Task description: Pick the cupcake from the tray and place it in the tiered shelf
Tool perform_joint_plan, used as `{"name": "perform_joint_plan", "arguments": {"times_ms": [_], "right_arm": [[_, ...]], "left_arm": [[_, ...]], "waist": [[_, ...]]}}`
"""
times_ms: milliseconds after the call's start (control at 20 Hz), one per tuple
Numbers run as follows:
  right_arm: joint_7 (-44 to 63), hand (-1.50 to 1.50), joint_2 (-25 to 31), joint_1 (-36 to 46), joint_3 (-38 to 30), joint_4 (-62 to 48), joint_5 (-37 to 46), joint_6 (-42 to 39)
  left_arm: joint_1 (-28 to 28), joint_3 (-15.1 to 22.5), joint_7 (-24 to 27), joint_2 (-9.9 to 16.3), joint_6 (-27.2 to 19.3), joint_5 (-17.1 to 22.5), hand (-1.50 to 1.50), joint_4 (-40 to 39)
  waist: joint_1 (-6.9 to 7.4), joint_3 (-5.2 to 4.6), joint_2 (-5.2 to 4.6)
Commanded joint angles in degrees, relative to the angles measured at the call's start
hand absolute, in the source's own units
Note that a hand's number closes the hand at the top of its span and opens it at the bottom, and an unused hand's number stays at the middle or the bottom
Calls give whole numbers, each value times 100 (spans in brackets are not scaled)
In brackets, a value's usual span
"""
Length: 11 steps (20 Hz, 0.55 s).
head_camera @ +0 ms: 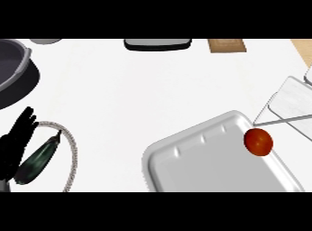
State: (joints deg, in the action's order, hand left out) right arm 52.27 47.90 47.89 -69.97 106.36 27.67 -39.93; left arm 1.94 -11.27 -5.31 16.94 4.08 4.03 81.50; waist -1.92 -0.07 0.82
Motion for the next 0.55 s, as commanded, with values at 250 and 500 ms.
{"name": "perform_joint_plan", "arguments": {"times_ms": [250, 500], "right_arm": [[821, -150, 1799, -461, -1406, -861, -755, -1931], [673, -150, 2965, -598, -2182, -1751, -1025, -2622]], "left_arm": [[408, -80, 10, -173, -189, -26, 0, 71], [490, -332, 47, 133, 20, 115, 0, 48]], "waist": [[-385, 5, 127], [-521, -4, 162]]}}
